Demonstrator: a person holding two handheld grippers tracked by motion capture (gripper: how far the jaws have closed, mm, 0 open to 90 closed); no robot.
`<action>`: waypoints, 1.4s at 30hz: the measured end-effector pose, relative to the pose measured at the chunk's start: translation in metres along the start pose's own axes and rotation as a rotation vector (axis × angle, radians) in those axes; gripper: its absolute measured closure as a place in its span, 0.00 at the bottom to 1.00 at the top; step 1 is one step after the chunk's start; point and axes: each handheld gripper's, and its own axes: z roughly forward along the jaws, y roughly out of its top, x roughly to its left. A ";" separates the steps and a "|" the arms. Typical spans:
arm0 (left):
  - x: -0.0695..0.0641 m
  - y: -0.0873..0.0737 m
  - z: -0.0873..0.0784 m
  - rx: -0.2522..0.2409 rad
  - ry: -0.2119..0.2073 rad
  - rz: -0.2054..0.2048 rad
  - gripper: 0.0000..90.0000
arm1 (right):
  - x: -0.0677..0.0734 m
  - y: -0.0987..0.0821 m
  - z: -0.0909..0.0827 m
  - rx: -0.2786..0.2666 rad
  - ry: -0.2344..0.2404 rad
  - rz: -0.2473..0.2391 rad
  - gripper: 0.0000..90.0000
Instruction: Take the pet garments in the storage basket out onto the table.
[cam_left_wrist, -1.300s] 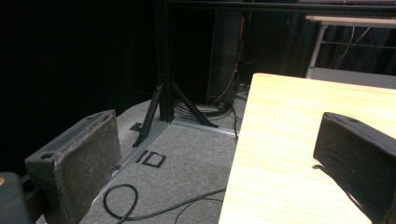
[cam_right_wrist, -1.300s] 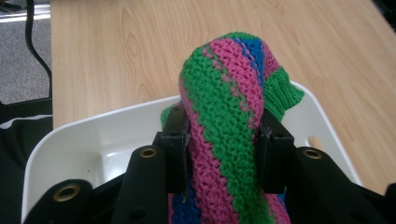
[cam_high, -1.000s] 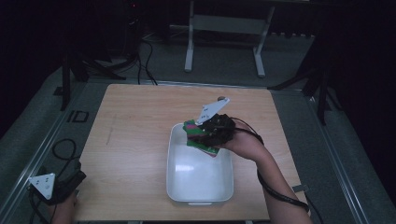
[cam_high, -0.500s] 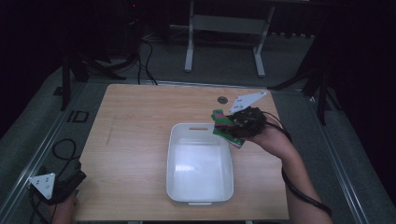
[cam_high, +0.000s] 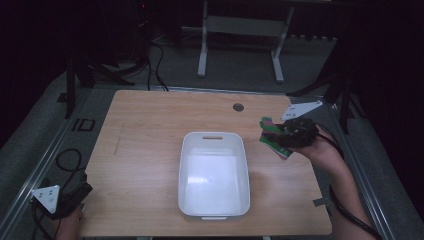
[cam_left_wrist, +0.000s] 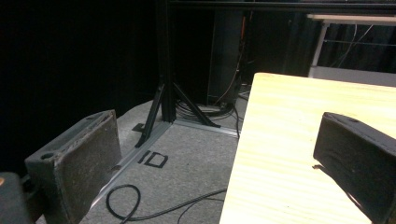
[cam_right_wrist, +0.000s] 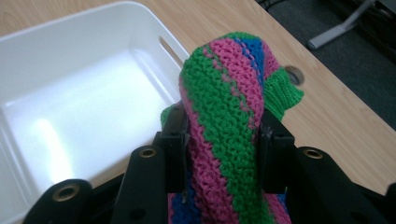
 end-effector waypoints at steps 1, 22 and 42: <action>0.000 0.000 0.000 0.000 0.000 0.001 0.01 | -0.002 -0.003 -0.002 -0.003 -0.012 0.005 0.68; 0.000 0.000 0.000 0.001 -0.006 0.002 0.01 | -0.017 -0.053 0.060 0.076 -0.026 0.096 0.68; 0.000 0.000 0.000 0.001 -0.006 0.003 0.01 | -0.018 -0.099 0.145 0.157 -0.042 0.132 0.67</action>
